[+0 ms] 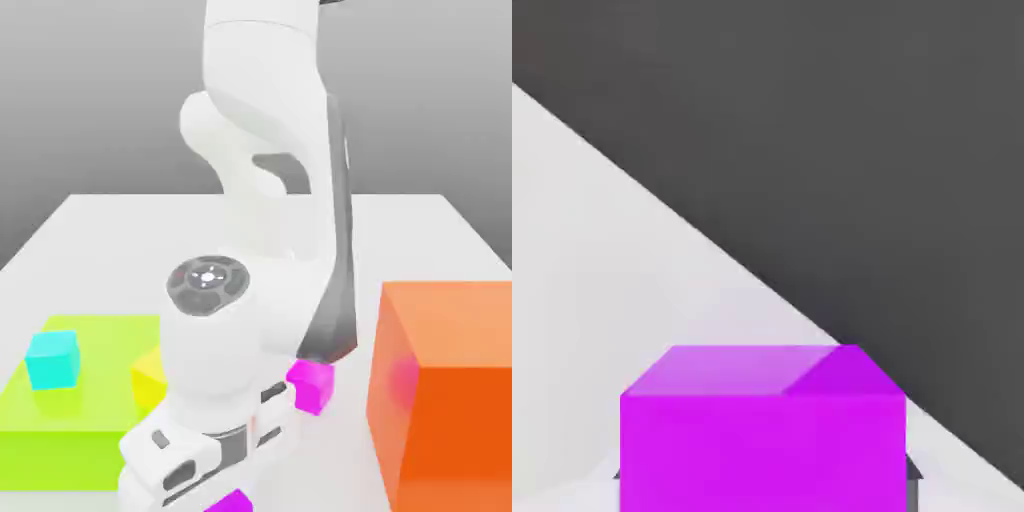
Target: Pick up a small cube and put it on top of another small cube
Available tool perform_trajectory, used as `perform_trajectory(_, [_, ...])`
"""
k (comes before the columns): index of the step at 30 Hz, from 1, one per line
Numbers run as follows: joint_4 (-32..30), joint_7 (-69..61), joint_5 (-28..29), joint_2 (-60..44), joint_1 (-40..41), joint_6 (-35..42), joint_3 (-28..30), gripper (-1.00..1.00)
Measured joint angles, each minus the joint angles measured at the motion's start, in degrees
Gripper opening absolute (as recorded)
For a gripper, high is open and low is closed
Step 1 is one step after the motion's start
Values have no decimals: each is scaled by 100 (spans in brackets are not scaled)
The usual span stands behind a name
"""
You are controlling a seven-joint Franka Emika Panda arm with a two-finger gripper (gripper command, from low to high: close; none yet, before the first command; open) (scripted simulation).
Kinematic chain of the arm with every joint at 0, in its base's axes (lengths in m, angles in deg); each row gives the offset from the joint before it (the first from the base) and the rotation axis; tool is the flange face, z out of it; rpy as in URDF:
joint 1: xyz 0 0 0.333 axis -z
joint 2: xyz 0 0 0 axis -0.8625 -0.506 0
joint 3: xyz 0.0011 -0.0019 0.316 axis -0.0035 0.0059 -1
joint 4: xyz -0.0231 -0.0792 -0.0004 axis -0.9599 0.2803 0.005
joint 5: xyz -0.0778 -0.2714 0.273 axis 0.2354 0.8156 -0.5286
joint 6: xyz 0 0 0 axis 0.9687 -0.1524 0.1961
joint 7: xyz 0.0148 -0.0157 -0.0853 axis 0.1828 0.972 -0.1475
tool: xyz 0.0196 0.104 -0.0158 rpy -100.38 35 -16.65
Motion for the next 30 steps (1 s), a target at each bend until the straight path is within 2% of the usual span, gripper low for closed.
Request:
perform_trajectory(12, [-715, 388, 662, 2232, 38, 1566, 502, -100])
perform_trajectory(21, [-1386, 947, 1633, 3960, 575, 2480, 508, -100])
perform_trajectory(26, [-1743, 875, 1579, 3484, 618, 1639, 555, -100])
perform_trajectory(27, [-1785, 857, 1559, 3389, 616, 1502, 564, 100])
perform_trajectory(30, [-1785, 857, 1559, 3389, 616, 1502, 564, 100])
